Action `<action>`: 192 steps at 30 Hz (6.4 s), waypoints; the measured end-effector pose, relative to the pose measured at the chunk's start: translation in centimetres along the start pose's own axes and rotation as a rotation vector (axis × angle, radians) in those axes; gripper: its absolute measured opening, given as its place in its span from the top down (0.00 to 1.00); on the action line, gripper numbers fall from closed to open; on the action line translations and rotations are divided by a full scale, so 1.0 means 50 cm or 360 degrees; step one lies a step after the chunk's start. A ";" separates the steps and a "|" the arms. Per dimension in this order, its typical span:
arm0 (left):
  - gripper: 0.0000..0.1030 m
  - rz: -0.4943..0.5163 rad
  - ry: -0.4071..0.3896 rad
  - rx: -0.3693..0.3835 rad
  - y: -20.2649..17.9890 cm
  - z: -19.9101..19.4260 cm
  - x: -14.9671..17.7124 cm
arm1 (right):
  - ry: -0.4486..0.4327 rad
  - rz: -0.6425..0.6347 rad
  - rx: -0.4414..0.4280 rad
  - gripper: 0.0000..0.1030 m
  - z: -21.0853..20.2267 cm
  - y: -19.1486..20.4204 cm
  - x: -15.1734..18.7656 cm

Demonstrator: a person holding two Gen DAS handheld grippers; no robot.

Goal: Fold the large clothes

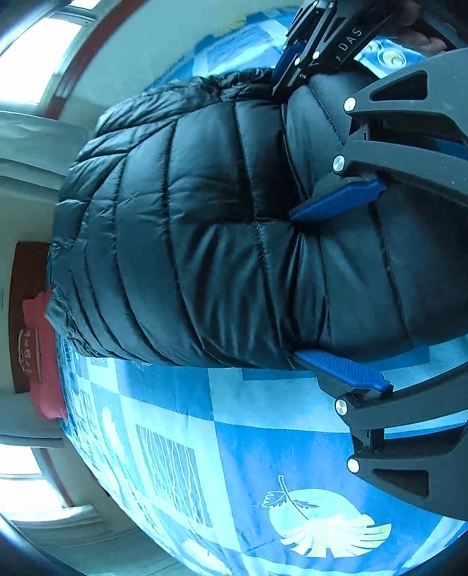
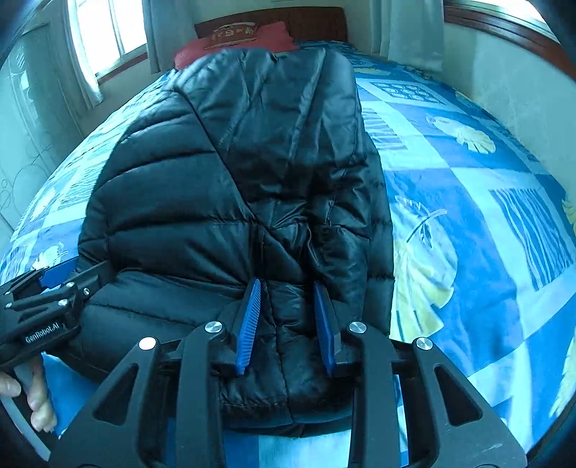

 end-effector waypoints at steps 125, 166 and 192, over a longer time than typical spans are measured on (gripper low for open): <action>0.16 -0.1134 -0.0118 0.0425 0.411 0.114 -0.135 | 0.0293 0.0645 -0.1070 0.67 0.246 0.183 -0.217; 0.15 -0.1214 -0.0250 0.0466 0.550 0.069 -0.132 | 0.0229 0.0603 -0.0920 0.21 0.213 0.144 -0.275; 0.12 -0.1007 0.0005 0.0248 0.538 0.216 -0.201 | 0.0421 0.0783 -0.0884 0.52 0.377 0.173 -0.281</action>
Point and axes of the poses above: each gripper's, at about its wrist camera, not at the fingertips, and z roughly the way its jaws point, y to its left, x to its underside, the point moved 7 cm from there along z, roughly the way its jaws point, and after that the axes turned 10 degrees about z, right-handed, at the moved point
